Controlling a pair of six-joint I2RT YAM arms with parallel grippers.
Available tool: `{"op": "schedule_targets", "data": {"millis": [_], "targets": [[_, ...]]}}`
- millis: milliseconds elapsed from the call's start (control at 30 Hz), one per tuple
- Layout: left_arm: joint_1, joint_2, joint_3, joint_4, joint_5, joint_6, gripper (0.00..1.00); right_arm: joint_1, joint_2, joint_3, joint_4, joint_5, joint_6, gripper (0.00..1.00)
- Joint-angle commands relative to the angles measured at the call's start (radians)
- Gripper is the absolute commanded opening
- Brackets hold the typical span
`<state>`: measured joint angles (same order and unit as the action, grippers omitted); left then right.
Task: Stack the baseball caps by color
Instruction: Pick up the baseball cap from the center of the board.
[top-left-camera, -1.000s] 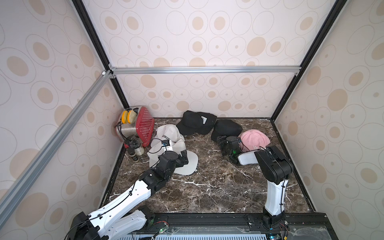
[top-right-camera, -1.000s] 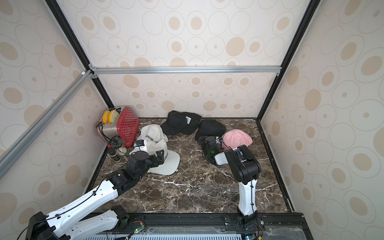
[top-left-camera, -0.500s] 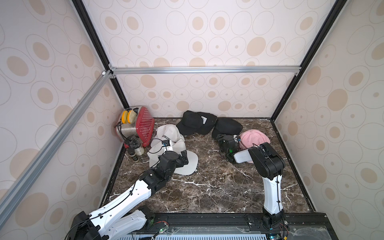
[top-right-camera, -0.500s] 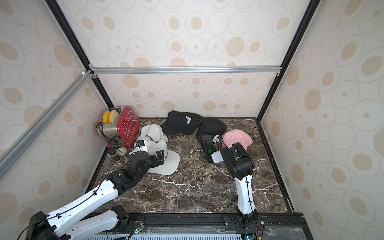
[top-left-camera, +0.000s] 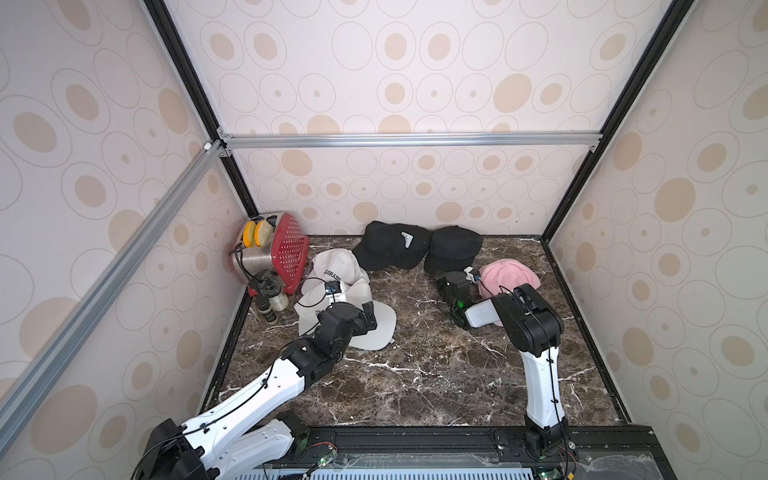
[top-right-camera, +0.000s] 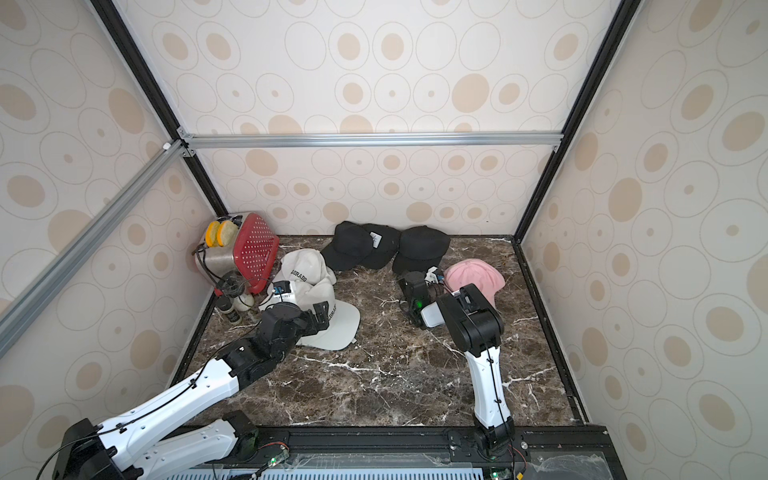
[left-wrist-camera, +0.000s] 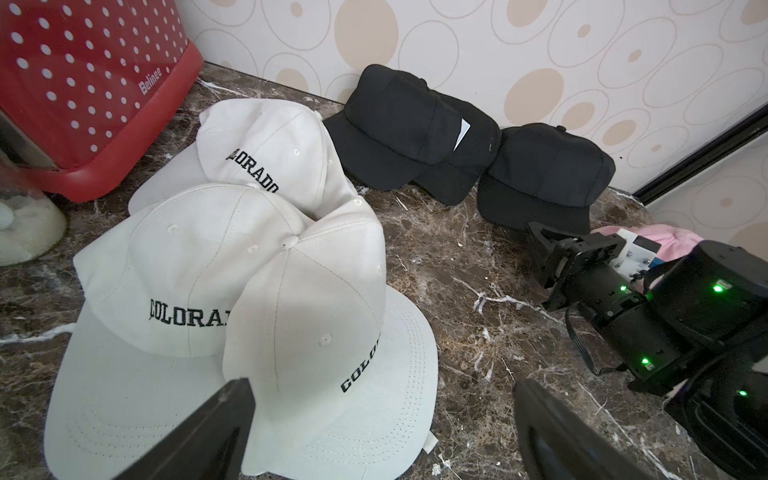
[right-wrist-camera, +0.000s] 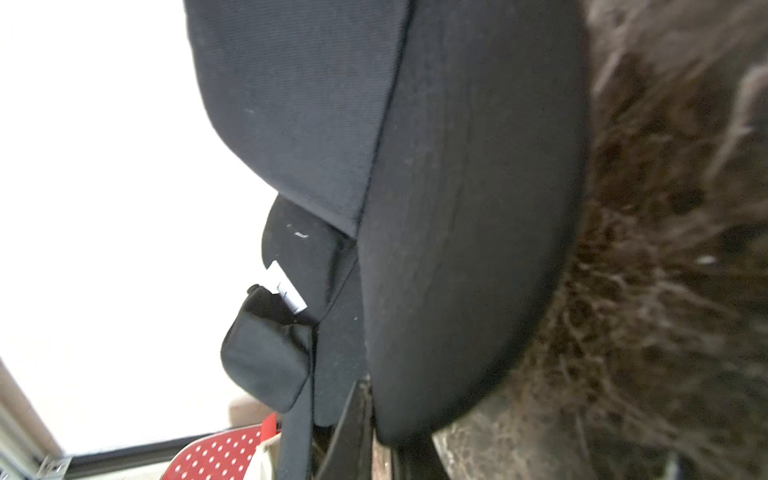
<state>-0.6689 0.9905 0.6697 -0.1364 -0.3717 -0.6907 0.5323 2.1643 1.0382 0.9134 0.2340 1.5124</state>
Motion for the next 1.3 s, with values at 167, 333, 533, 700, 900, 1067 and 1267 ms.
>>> {"op": "schedule_targets", "data": {"millis": [167,333,533,700,900,1067,1267], "targets": [[0.009,0.021,0.007,0.028,0.055,0.029,0.99,0.012,-0.111,-0.122,-0.037,0.001,-0.118,0.00],[0.009,0.051,0.069,0.028,0.093,0.069,0.99,0.013,-0.259,-0.214,-0.064,-0.062,-0.218,0.00],[0.009,0.089,0.165,0.007,0.059,0.091,0.99,0.022,-0.495,-0.325,-0.228,-0.129,-0.361,0.00],[0.009,0.106,0.165,-0.012,0.050,0.085,0.99,0.029,-0.652,-0.373,-0.341,-0.148,-0.426,0.00],[0.008,0.091,0.135,0.006,0.092,0.076,0.99,0.041,-0.747,-0.349,-0.456,-0.272,-0.443,0.00],[0.009,0.071,0.104,0.025,0.131,0.088,0.99,0.051,-0.863,-0.379,-0.567,-0.278,-0.426,0.00],[0.009,0.058,0.082,0.027,0.177,0.125,0.99,0.063,-0.995,-0.456,-0.662,-0.314,-0.370,0.00]]}}
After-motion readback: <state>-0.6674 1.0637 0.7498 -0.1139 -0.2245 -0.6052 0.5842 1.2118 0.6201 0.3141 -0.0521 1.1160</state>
